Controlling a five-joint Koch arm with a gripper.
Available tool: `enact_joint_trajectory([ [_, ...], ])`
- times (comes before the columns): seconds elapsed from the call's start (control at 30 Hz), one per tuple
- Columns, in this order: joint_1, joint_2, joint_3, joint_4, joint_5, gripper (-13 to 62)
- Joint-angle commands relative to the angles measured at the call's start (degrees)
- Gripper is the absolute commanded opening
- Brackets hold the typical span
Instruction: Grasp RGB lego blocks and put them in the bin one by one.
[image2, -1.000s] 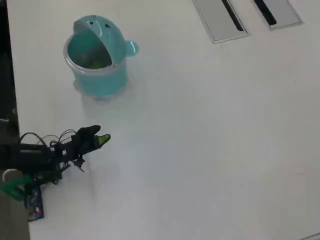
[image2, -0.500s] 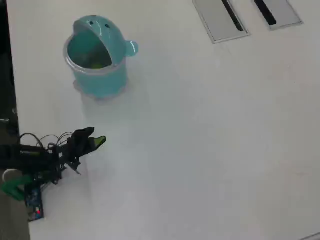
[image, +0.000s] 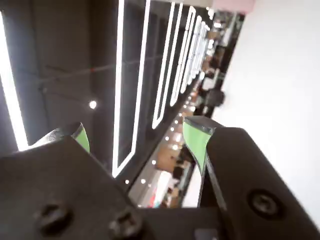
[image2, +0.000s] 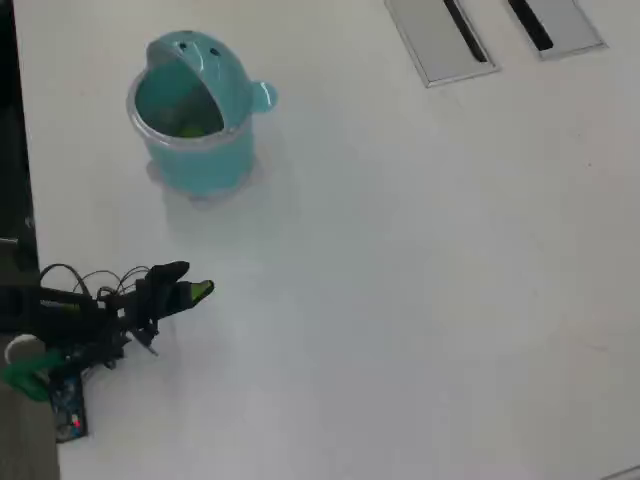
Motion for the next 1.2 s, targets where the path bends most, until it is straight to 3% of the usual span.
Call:
enact_joint_trajectory([
  [0.0, 0.0, 4.04, 4.22, 3.34, -0.7, 35.7],
  [1.17, -5.1, 3.6, 4.13, 42.8, 0.18, 34.8],
])
